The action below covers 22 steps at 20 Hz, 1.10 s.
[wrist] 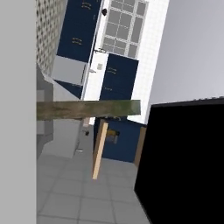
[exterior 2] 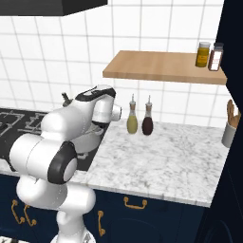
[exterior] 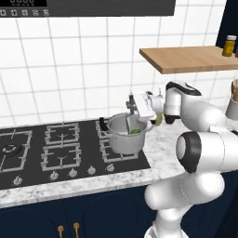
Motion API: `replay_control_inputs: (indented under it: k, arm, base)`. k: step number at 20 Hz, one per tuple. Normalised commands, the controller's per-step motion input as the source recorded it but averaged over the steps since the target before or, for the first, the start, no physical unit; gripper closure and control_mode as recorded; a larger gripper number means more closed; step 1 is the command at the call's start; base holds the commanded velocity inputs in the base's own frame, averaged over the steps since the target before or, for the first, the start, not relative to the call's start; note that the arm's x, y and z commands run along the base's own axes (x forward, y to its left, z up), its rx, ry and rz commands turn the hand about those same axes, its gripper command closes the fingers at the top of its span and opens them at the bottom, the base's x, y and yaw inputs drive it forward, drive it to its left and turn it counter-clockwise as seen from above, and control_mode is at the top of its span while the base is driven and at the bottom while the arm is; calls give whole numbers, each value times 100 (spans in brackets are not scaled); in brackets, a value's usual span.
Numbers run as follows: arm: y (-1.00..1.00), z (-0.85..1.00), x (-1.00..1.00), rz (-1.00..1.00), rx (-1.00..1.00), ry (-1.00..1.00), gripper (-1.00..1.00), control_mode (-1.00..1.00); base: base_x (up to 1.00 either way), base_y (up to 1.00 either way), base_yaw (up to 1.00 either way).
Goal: Put the avocado and squash in the pot. Retrieve the spatula and lightly stir the vegetables in the pot.
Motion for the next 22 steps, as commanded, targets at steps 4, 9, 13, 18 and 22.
replay_control_inputs:
  k: [4, 9, 13, 18, 22]
  arm:
    - [-19, 21, -7, -5, -13, 1, 100, -100]
    - [-5, -60, -4, -7, -9, 8, 100, -100]
    - [2, -81, 11, 0, -2, -1, 100, -100]
    - [38, -64, 39, 0, 6, -17, 100, -100]
    - [34, -18, 17, 0, 17, -14, 100, -100]
  base:
    - [0, 0, 0]
    - [0, 0, 0]
    - [0, 0, 0]
    - [0, 0, 0]
    - [0, 0, 0]
